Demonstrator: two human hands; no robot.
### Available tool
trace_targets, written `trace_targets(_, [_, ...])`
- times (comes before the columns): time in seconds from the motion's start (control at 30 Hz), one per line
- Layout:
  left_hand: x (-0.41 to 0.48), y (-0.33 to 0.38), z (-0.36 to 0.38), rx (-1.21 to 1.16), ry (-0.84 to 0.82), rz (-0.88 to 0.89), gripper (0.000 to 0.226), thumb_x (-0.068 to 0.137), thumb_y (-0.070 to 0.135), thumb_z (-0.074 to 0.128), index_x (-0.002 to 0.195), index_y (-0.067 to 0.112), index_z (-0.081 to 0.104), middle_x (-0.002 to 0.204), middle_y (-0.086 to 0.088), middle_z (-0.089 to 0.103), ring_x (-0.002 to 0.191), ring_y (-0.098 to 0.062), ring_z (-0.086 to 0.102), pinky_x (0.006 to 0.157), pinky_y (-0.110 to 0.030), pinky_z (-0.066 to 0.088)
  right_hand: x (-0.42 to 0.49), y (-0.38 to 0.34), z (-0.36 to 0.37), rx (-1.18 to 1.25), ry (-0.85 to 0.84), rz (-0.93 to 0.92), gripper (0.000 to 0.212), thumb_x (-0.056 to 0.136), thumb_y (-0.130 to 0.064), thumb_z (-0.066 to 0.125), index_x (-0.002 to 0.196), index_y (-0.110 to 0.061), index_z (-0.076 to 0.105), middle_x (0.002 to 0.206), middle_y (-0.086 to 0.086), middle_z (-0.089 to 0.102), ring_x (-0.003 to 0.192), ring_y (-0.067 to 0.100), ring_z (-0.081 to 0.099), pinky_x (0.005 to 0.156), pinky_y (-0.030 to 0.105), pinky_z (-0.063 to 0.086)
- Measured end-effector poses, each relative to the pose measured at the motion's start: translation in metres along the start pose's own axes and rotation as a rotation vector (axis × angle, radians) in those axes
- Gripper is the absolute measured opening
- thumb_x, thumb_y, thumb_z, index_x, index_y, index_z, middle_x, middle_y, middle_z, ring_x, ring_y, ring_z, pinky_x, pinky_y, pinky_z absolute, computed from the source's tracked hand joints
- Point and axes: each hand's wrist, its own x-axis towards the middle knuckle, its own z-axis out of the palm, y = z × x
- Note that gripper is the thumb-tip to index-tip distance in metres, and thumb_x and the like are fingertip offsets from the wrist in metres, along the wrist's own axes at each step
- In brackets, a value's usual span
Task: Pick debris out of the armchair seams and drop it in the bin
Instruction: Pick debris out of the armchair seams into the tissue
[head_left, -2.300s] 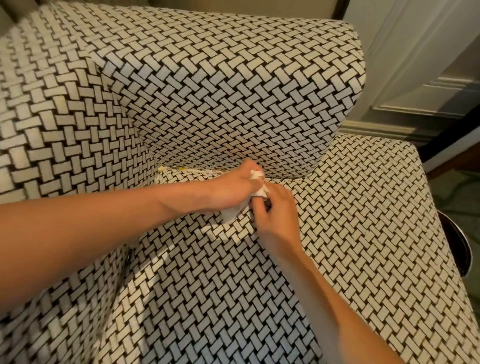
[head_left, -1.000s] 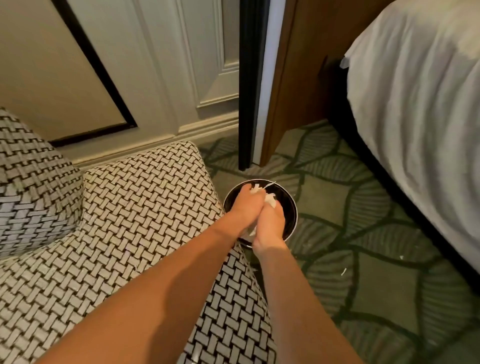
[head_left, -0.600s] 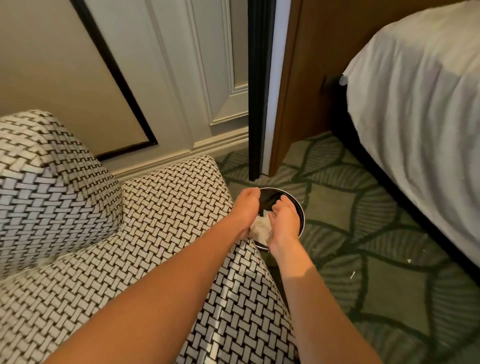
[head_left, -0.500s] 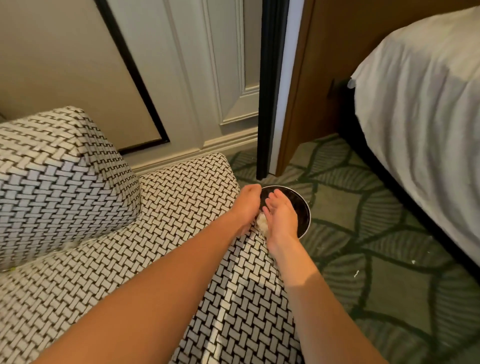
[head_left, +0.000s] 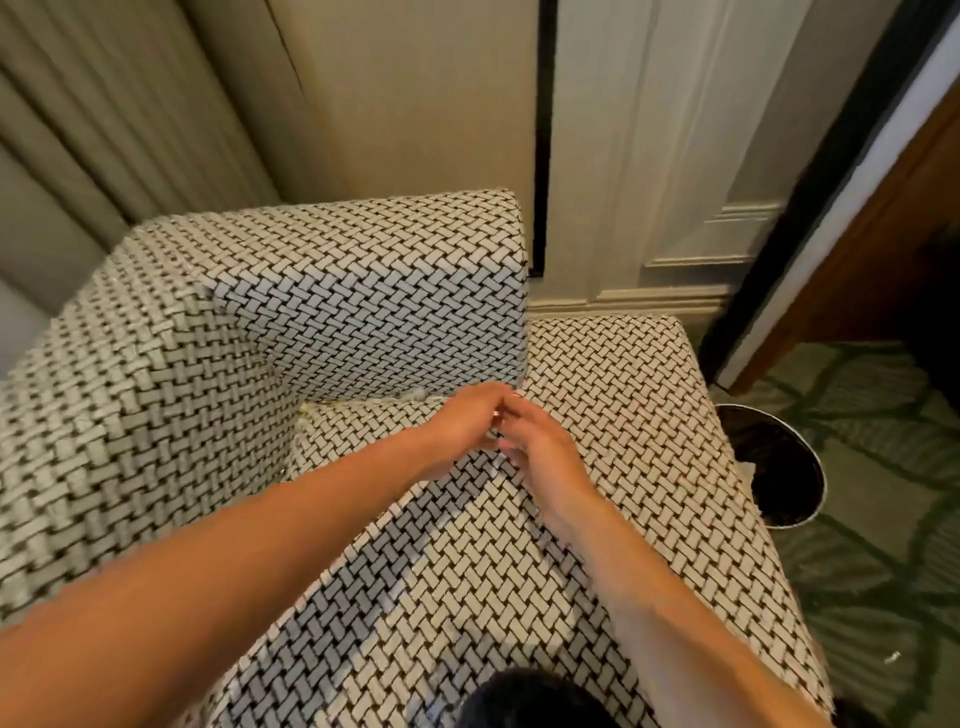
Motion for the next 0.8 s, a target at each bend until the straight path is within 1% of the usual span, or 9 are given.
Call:
trace_targets(0.13, [-0.016, -0.038, -0.07, 0.048, 0.022, -0.063, 0.038, 0.107, 0.036, 0.031, 0.111, 0.017, 0.064, 0.119, -0.009, 0.068, 0.118, -0.027, 0.061, 0.103, -0.047, 0.05, 0.013, 0.012, 0.052, -0.08, -0.107, 0.019, 0.044, 0.097, -0.007, 0.053, 0.131, -0.035, 0.062, 0.125, -0.014, 0.068, 0.121, 0.007, 0.059, 0.105, 0.031, 0.046])
trace_targets(0.2, [-0.019, -0.049, -0.09, 0.055, 0.063, -0.084, 0.04, 0.107, 0.038, 0.033, 0.121, 0.013, 0.061, 0.126, -0.012, 0.064, 0.122, -0.03, 0.057, 0.105, -0.049, 0.049, 0.021, 0.017, 0.058, -0.124, -0.102, 0.024, 0.041, 0.097, -0.007, 0.055, 0.12, -0.039, 0.066, 0.12, -0.014, 0.069, 0.115, 0.013, 0.062, 0.101, 0.036, 0.051])
trace_targets(0.3, [-0.021, -0.071, -0.113, 0.091, 0.068, -0.107, 0.039, 0.107, 0.038, 0.036, 0.131, 0.015, 0.055, 0.132, -0.011, 0.06, 0.122, -0.026, 0.058, 0.104, -0.046, 0.051, 0.04, 0.029, 0.075, -0.144, -0.105, 0.053, 0.039, 0.097, -0.011, 0.058, 0.128, -0.035, 0.061, 0.124, -0.011, 0.067, 0.113, 0.01, 0.063, 0.101, 0.036, 0.052])
trace_targets(0.4, [-0.011, -0.077, -0.118, 0.215, -0.049, -0.074, 0.044, 0.107, 0.037, 0.036, 0.146, 0.019, 0.041, 0.143, 0.0, 0.053, 0.128, -0.018, 0.052, 0.11, -0.038, 0.044, 0.059, 0.042, 0.083, -0.164, -0.121, 0.01, 0.041, 0.098, -0.012, 0.057, 0.132, -0.034, 0.059, 0.127, -0.014, 0.066, 0.115, 0.004, 0.063, 0.102, 0.033, 0.052])
trace_targets(0.5, [0.002, -0.068, -0.121, 0.304, -0.114, 0.001, 0.046, 0.107, 0.036, 0.039, 0.151, 0.026, 0.032, 0.129, 0.013, 0.052, 0.113, -0.006, 0.053, 0.09, -0.021, 0.042, 0.073, 0.05, 0.08, -0.115, -0.063, -0.028, 0.041, 0.098, -0.006, 0.054, 0.132, -0.029, 0.059, 0.127, -0.01, 0.068, 0.116, 0.006, 0.064, 0.099, 0.031, 0.053])
trace_targets(0.57, [0.007, -0.07, -0.124, 0.342, -0.103, 0.042, 0.046, 0.107, 0.036, 0.039, 0.152, 0.028, 0.031, 0.131, 0.015, 0.05, 0.107, 0.0, 0.054, 0.081, -0.014, 0.039, 0.078, 0.054, 0.077, -0.131, -0.054, -0.038, 0.037, 0.099, -0.011, 0.056, 0.133, -0.026, 0.059, 0.128, -0.008, 0.068, 0.118, 0.007, 0.064, 0.101, 0.03, 0.051])
trace_targets(0.63, [0.005, -0.075, -0.123, 0.39, -0.127, 0.066, 0.049, 0.107, 0.037, 0.04, 0.154, 0.029, 0.029, 0.142, 0.01, 0.05, 0.117, -0.006, 0.056, 0.088, -0.019, 0.047, 0.078, 0.056, 0.076, -0.164, -0.081, -0.047, 0.036, 0.099, -0.012, 0.056, 0.132, -0.026, 0.059, 0.127, -0.01, 0.068, 0.118, 0.005, 0.063, 0.1, 0.028, 0.052])
trace_targets(0.7, [0.003, -0.077, -0.124, 0.42, -0.102, 0.066, 0.049, 0.106, 0.033, 0.043, 0.154, 0.027, 0.031, 0.146, 0.003, 0.05, 0.121, -0.016, 0.058, 0.099, -0.032, 0.051, 0.076, 0.054, 0.076, -0.146, -0.067, -0.018, 0.036, 0.099, -0.007, 0.055, 0.128, -0.027, 0.059, 0.126, -0.005, 0.068, 0.118, 0.008, 0.064, 0.1, 0.029, 0.053])
trace_targets(0.8, [0.011, -0.075, -0.13, 0.503, -0.02, 0.023, 0.047, 0.106, 0.027, 0.043, 0.152, 0.021, 0.033, 0.135, -0.001, 0.056, 0.096, -0.01, 0.061, 0.08, -0.026, 0.055, 0.077, 0.045, 0.07, -0.131, -0.014, 0.029, 0.033, 0.1, -0.004, 0.054, 0.126, -0.023, 0.06, 0.118, 0.004, 0.069, 0.105, 0.013, 0.067, 0.097, 0.031, 0.056])
